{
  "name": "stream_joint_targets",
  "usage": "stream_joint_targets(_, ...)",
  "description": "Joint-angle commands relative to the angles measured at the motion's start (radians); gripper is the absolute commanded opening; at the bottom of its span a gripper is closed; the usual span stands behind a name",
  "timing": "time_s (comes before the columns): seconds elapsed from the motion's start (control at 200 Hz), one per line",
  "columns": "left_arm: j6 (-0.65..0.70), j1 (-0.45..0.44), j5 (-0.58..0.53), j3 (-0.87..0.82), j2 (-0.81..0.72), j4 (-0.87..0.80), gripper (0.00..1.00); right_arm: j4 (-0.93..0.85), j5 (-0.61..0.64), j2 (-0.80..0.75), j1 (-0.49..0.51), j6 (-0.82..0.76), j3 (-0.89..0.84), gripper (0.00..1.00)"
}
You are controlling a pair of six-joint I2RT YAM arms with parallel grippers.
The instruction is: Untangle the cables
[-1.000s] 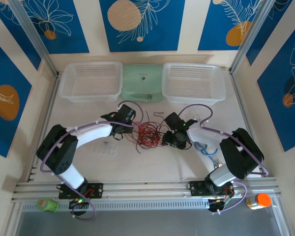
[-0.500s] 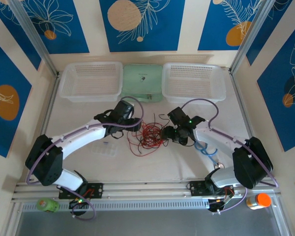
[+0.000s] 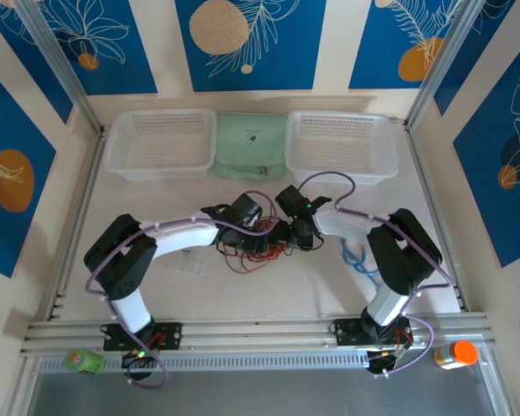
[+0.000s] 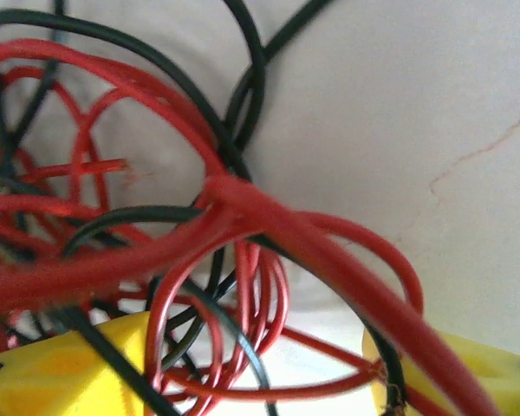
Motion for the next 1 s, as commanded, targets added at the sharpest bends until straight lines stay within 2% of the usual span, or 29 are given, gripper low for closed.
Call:
stream_joint_targets(0.0,-0.056,-0.015,0.035,0.004,0.051,0.014,0.75,0.016,-0.025,0.034,0.018,0.0,0.03,0.61)
stream_joint_targets(0.07,-0.071,-0.016,0.032,0.014,0.082,0.003,0.74,0.018,-0.021,0.045,0.022,0.005,0.024,0.58)
stream_joint_targets(0.15,-0.083,-0.019,0.0,0.018,0.113,-0.016,0.74,0.022,-0.012,0.047,0.021,0.009,0.011,0.51)
stream_joint_targets(0.41,-0.071,-0.014,-0.208,0.022,0.152,-0.137,0.74,-0.042,0.091,0.029,0.006,0.003,-0.017,0.18)
stream_joint_targets(0.49,-0.049,-0.012,-0.274,0.029,0.142,-0.193,0.75,-0.079,0.141,0.016,-0.002,-0.001,-0.025,0.13)
stream_joint_targets(0.59,-0.021,-0.003,-0.351,0.034,0.122,-0.253,0.76,-0.116,0.184,-0.009,-0.016,-0.006,-0.036,0.14)
stream_joint_targets(0.705,0.008,0.015,-0.416,0.027,0.089,-0.292,0.77,-0.143,0.217,-0.044,-0.035,-0.007,-0.053,0.24)
stream_joint_targets(0.83,0.034,0.05,-0.443,0.011,0.05,-0.3,0.78,-0.148,0.225,-0.071,-0.059,-0.011,-0.074,0.32)
stream_joint_targets(0.995,0.077,0.092,-0.461,0.001,0.015,-0.29,0.78,-0.151,0.224,-0.081,-0.077,-0.011,-0.093,0.34)
